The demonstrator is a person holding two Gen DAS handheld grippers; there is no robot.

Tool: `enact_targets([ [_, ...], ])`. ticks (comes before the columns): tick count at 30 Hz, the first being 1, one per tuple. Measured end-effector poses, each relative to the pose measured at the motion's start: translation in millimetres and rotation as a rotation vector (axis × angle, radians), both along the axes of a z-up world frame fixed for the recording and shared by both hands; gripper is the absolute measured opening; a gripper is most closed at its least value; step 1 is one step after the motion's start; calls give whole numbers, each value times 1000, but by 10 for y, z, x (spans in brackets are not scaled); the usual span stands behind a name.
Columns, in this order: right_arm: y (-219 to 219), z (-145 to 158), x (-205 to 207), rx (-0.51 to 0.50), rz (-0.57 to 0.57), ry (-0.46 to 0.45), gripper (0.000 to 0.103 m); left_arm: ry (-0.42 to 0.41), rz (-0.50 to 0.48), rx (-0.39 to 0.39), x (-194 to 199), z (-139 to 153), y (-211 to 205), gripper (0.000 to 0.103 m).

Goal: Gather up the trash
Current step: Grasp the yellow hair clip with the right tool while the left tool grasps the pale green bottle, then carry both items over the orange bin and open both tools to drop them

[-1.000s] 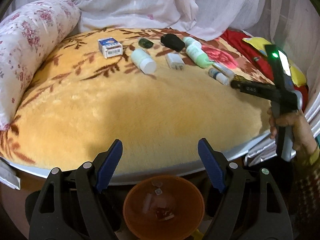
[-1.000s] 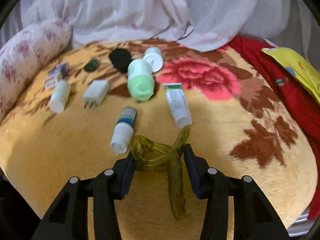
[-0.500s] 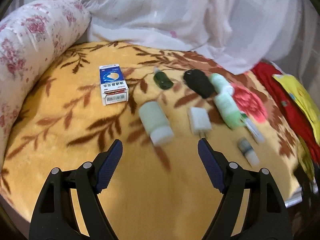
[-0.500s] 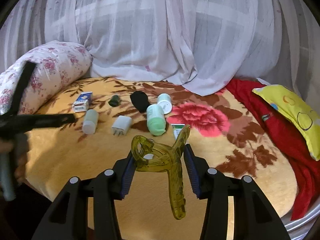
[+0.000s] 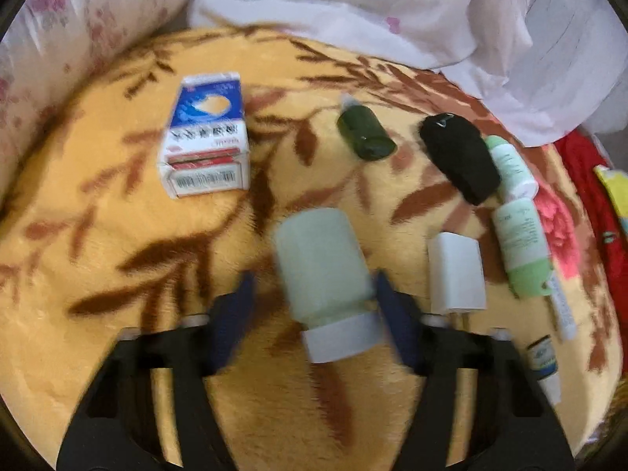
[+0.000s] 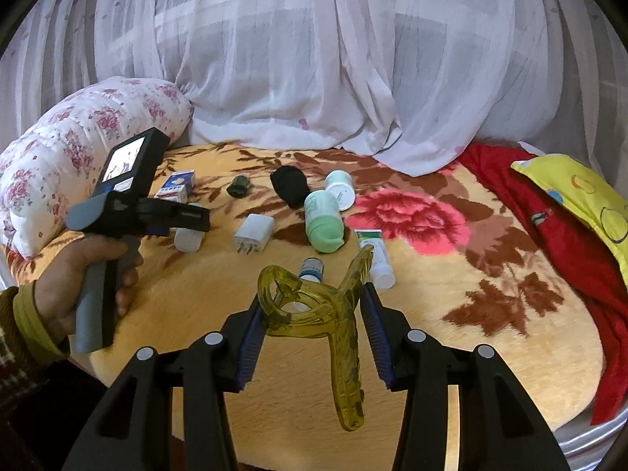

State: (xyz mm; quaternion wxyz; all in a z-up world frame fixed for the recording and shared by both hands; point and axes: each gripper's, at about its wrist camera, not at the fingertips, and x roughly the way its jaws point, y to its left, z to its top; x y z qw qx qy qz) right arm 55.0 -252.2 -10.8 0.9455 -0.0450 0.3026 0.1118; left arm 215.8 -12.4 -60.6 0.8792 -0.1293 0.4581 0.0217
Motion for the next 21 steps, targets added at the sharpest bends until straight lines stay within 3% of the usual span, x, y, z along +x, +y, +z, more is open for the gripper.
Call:
enact_targets([
  [8, 53, 23, -65, 5, 12, -3, 47, -81, -24, 19, -437, 207, 76, 45],
  [21, 272, 130, -450, 29, 75, -5, 47, -125, -129, 34, -1739, 469, 247, 44],
])
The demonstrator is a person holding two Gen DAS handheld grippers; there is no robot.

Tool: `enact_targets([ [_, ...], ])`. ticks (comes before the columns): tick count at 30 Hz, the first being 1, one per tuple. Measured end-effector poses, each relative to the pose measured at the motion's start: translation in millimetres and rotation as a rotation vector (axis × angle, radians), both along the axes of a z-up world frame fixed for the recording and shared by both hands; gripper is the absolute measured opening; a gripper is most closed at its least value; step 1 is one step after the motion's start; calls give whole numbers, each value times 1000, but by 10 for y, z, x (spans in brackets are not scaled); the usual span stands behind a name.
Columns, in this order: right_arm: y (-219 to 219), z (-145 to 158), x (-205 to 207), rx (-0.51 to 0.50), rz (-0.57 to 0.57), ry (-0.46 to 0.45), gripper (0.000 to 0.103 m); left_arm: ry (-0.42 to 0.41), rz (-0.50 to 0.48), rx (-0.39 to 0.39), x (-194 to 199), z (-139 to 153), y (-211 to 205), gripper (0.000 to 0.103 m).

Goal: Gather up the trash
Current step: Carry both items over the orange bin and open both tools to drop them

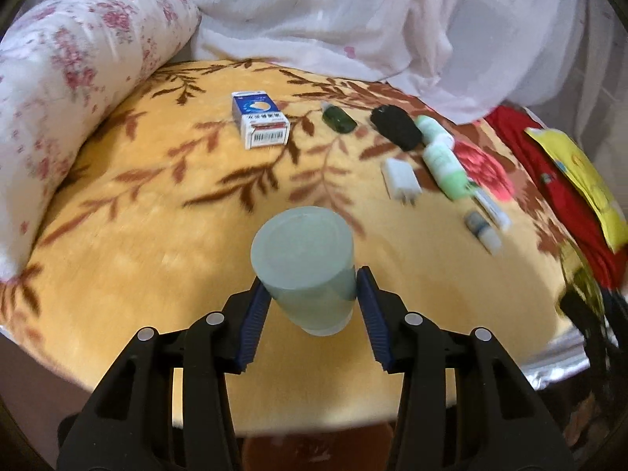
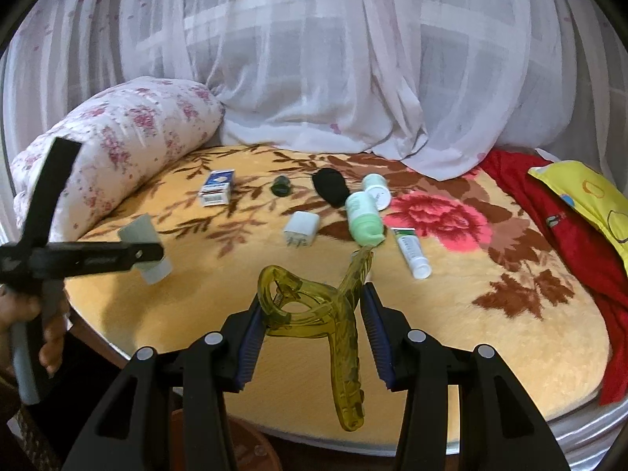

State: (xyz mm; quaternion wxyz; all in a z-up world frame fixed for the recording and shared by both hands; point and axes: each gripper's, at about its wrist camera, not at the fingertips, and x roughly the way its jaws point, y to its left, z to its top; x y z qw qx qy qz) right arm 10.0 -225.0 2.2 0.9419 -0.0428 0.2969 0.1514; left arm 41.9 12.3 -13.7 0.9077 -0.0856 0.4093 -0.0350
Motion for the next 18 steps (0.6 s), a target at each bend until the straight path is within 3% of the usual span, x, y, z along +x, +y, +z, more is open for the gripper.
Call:
enact_targets([
  [8, 207, -81, -371, -22, 86, 49, 47, 43, -82, 12, -711, -100, 37, 44],
  [18, 507, -584, -816, -45, 213, 239, 47, 165, -189, 10, -1279, -449, -47, 44],
])
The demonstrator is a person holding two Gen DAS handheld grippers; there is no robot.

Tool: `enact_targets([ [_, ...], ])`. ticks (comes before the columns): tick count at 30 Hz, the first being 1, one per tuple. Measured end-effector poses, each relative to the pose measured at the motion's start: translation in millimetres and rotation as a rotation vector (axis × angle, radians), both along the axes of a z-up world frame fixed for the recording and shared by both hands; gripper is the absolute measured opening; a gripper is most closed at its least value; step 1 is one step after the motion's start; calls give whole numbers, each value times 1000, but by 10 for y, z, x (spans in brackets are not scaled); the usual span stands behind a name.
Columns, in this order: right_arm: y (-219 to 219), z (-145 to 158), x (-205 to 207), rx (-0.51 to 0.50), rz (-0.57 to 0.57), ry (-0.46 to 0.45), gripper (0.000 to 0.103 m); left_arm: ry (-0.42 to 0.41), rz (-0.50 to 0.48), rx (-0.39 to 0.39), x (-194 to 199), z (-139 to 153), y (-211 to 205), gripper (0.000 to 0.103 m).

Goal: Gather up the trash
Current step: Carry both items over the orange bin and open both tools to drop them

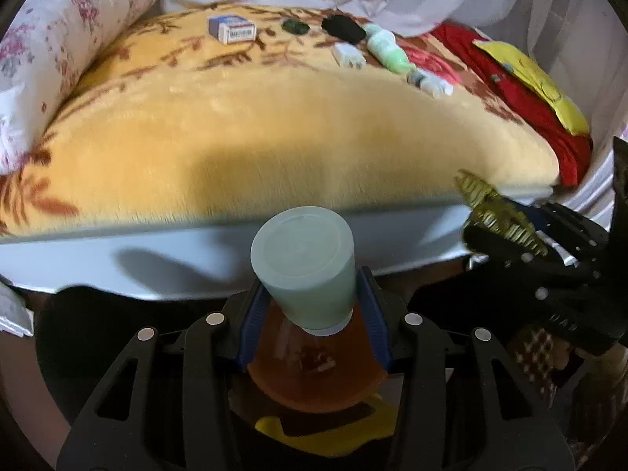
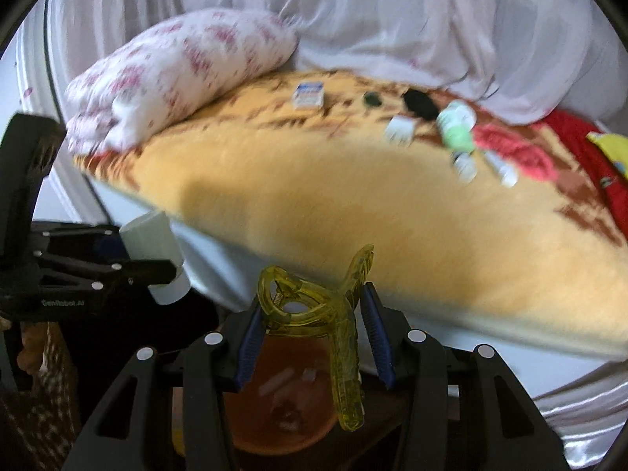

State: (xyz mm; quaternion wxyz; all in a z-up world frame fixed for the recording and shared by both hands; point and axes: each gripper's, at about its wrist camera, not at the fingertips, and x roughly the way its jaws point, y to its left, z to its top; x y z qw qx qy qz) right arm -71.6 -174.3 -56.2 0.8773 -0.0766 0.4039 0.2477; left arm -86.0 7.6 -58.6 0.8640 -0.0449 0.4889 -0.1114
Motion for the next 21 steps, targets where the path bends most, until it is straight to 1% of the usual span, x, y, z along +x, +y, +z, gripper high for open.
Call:
enact_targets([
  [5, 67, -149, -99, -26, 36, 57, 48, 49, -15, 6, -91, -97, -12, 44],
  [6, 72, -157, -108, -31, 45, 63, 56, 63, -15, 16, -100, -109, -15, 48],
  [7, 67, -150, -121, -32, 44, 58, 70, 69, -15, 22, -104, -111, -16, 51],
  [8, 57, -141, -133, -36, 38, 51, 73, 66, -11, 27, -110, -100, -17, 60],
  [9, 42, -118, -142, -34, 34, 38, 73, 51, -6, 27, -129, -67, -11, 66],
  [12, 0, -67, -135, -23, 25, 30, 73, 28, -13, 31, -162, 4, -13, 73],
  [15, -32, -43, -110, -18, 14, 23, 73, 5, -15, 40, -168, 55, -20, 75],
  [21, -117, 29, -65, -8, -11, -8, 73, -3, 5, 25, -70, 101, 20, 75],
])
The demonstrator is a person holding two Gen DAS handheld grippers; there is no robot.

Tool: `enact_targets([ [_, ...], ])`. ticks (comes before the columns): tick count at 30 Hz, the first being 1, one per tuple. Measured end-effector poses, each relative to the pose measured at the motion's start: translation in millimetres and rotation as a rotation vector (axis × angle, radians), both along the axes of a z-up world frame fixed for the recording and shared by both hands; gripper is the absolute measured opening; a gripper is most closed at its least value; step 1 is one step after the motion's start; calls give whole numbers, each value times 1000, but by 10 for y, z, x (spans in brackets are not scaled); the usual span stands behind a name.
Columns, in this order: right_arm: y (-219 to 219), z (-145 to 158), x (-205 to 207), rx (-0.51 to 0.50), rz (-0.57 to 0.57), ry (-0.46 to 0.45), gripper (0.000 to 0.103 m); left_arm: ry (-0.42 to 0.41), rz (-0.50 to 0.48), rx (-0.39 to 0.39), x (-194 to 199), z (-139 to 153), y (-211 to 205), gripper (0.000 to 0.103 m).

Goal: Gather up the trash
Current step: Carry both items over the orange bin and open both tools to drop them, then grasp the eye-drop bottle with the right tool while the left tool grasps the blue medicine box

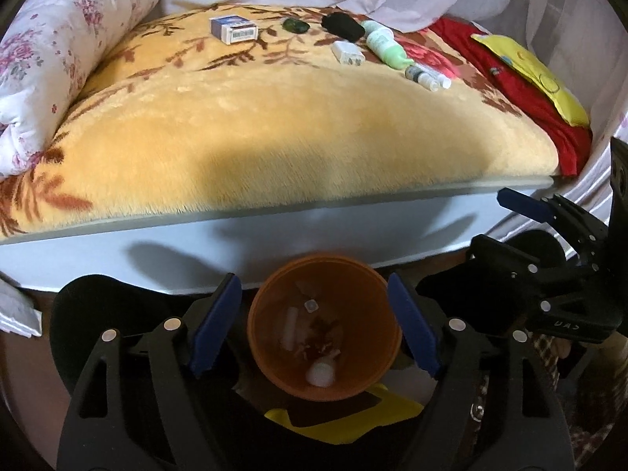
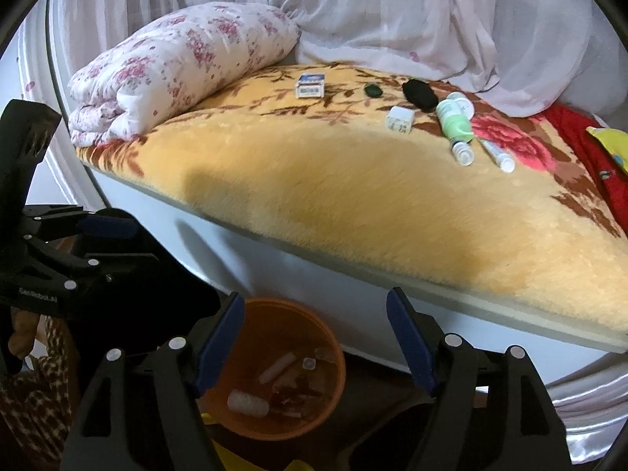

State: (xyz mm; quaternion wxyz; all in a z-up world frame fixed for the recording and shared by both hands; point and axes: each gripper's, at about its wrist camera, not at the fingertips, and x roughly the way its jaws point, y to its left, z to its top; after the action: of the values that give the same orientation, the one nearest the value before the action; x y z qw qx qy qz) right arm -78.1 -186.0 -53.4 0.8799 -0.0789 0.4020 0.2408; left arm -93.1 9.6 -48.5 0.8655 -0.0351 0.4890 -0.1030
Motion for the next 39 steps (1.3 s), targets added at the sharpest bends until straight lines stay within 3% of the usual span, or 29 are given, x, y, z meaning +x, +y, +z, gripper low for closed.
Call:
enact_targets([
  [7, -166, 144, 228, -30, -53, -79, 73, -61, 24, -18, 195, 177, -4, 75],
  [12, -364, 311, 751, -27, -134, -141, 73, -109, 25, -36, 370, 294, -99, 75],
  [22, -299, 61, 1923, -86, -261, -83, 72, -147, 14, -30, 660, 333, -269, 75],
  [27, -278, -108, 2306, -94, -300, 4, 59, -132, 26, -31, 794, 289, -233, 75],
  [30, -335, -190, 2458, -57, -305, 80, 23, -128, 34, -31, 890, 278, -204, 75],
  [35, -313, 7, 2185, -68, -290, -42, 23, -154, 88, -30, 1181, 356, -67, 75],
  [39, -285, 187, 1902, -19, -246, -122, 23, -185, 174, -41, 1688, 512, 148, 75],
])
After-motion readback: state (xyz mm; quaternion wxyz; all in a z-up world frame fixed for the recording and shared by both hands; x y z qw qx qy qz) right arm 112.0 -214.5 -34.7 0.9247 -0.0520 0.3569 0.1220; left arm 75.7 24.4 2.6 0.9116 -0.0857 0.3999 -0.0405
